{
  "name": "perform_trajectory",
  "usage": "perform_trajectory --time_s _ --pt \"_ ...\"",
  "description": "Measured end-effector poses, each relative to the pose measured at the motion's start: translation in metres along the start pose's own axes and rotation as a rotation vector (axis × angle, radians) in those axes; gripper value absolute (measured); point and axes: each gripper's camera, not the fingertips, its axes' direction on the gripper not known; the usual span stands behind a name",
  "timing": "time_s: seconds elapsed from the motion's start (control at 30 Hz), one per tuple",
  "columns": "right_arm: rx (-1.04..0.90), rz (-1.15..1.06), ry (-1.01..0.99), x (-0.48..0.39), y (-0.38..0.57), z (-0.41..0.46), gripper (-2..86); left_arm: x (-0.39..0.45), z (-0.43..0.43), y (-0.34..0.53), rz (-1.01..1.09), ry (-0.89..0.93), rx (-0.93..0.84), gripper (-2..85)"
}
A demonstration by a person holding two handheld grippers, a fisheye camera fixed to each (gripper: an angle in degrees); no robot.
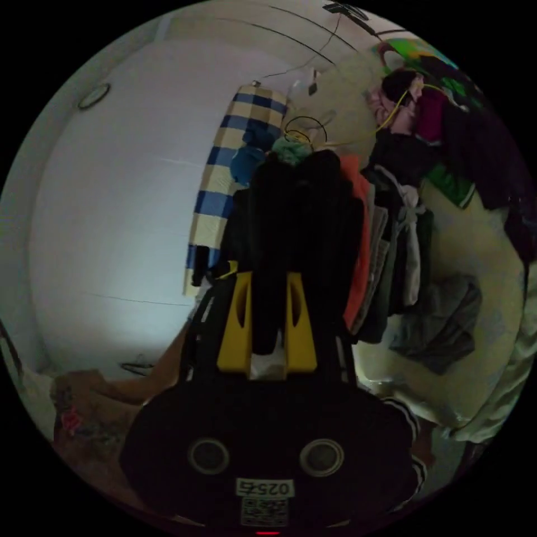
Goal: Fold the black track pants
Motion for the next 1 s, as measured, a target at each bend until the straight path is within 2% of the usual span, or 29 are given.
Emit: perform_trajectory --time_s 0.07,0.13,0.2,0.3,0.37,0.4,0.43,0.5,0.57,0.6,0.67,0.7,0.77,0.8,0.83,0.87,0.9,0.93,1.0 --pt "0.065 0.033 -0.047 0.010 0.013 -0.029 9.9 -0.030 -0.006 0.017 -0.072 0.182 0.056 6.6" --pt "0.116 0.058 -0.070 0.016 0.024 -0.052 10.7 -0.045 -0.010 0.023 -0.104 0.254 0.083 6.6" --pt "0.166 0.082 -0.084 0.020 0.038 -0.077 12.1 -0.049 -0.017 0.026 -0.127 0.267 0.102 6.6" --pt "0.237 0.107 -0.114 0.020 0.063 -0.120 15.4 -0.043 -0.051 0.037 -0.113 0.260 0.244 6.8" --pt "0.301 0.098 -0.130 0.015 0.085 -0.156 17.8 -0.019 -0.091 0.057 -0.061 0.225 0.433 5.0" --pt "0.314 0.097 -0.130 0.013 0.090 -0.164 17.7 -0.009 -0.100 0.062 -0.045 0.201 0.474 4.3" --pt "0.348 0.081 -0.117 0.007 0.101 -0.182 17.6 0.020 -0.112 0.071 -0.004 0.112 0.538 3.1" --pt "0.415 0.051 -0.056 -0.007 0.117 -0.210 17.3 0.079 -0.108 0.074 0.095 -0.060 0.534 1.2" --pt "0.562 -0.034 0.196 -0.052 0.142 -0.253 15.3 0.178 -0.073 0.078 0.287 -0.154 0.552 -0.6" --pt "0.611 -0.070 0.289 -0.070 0.149 -0.263 15.0 0.205 -0.062 0.080 0.343 -0.145 0.572 -0.8" --pt "0.741 -0.246 0.658 -0.149 0.168 -0.297 14.8 0.310 -0.018 0.089 0.552 -0.111 0.613 -0.9" --pt "0.777 -0.280 0.730 -0.166 0.172 -0.303 14.3 0.335 -0.007 0.092 0.597 -0.125 0.636 -0.9" --pt "0.987 -0.329 0.939 -0.209 0.183 -0.325 9.6 0.413 0.046 0.102 0.770 -0.256 0.793 -0.9" --pt "1.058 -0.340 0.964 -0.215 0.185 -0.330 7.8 0.426 0.061 0.103 0.804 -0.297 0.855 -0.9" --pt "1.171 -0.366 0.981 -0.219 0.185 -0.342 6.0 0.444 0.095 0.103 0.845 -0.383 1.008 -0.8" --pt "1.198 -0.381 0.961 -0.217 0.179 -0.356 4.7 0.451 0.131 0.096 0.829 -0.427 1.167 -0.8" --pt "1.200 -0.379 0.945 -0.213 0.174 -0.363 4.4 0.453 0.150 0.088 0.831 -0.451 1.204 -0.7" --pt "1.200 -0.361 0.900 -0.199 0.163 -0.379 3.1 0.454 0.186 0.060 0.821 -0.470 1.162 -0.6" --pt "1.161 -0.308 0.795 -0.165 0.144 -0.402 0.9 0.444 0.239 -0.001 0.739 -0.399 0.945 -0.3"
